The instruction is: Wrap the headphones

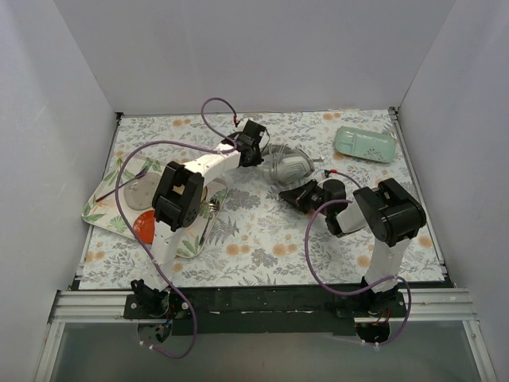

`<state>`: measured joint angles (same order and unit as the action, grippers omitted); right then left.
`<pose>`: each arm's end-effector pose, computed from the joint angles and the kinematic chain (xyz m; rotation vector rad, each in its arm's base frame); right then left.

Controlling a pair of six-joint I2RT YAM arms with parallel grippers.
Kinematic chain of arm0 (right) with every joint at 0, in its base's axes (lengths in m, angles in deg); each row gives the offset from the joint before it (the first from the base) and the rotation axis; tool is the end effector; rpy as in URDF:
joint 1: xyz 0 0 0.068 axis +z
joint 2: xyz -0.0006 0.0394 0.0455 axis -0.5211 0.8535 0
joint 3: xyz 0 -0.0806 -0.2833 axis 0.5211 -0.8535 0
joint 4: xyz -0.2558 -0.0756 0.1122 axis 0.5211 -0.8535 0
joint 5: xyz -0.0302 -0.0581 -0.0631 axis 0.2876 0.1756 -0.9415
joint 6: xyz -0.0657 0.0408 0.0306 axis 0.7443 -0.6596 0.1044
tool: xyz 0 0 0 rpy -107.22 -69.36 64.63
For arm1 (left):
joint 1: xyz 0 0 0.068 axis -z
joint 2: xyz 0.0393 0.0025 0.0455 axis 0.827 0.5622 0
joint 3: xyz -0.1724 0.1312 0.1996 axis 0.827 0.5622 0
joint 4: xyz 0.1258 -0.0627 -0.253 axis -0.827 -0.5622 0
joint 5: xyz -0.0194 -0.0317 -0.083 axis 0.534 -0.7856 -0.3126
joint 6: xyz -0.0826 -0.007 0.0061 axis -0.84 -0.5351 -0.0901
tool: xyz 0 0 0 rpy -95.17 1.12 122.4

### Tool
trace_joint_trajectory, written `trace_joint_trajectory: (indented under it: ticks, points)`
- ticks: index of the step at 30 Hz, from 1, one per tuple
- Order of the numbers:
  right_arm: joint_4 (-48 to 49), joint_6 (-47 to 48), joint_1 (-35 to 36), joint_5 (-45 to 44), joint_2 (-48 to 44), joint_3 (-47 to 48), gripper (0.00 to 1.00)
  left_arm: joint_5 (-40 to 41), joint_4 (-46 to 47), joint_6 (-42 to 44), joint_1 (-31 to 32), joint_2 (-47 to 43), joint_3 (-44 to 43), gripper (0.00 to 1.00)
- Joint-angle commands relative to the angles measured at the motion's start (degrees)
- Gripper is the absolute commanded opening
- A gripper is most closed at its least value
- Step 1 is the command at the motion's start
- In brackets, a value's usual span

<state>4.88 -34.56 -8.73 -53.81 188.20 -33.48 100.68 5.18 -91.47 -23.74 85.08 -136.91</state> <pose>0.3203 0.1584 0.0906 0.6742 2.0144 1.3820 0.4904 -0.2832 0.1632 -0.9609 2.2798 -0.4708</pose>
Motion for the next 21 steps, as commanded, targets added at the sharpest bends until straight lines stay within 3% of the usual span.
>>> trace_joint_trajectory:
  ticks: [1, 12, 21]
  points:
    - [8.7, -7.7, 1.1, 2.9, 2.5, -2.5, 0.02, 12.2, 15.7, -0.5, -0.4, -1.8, 5.4, 0.00]
    - [21.4, -16.1, 2.0, -2.6, 2.4, -13.5, 0.31, 13.9, 25.6, 6.0, 3.0, -5.9, 20.4, 0.00]
    - [23.2, -14.0, 2.0, -7.2, -3.4, -18.7, 0.33, 12.4, 28.3, 10.1, 3.2, -6.3, 23.7, 0.00]
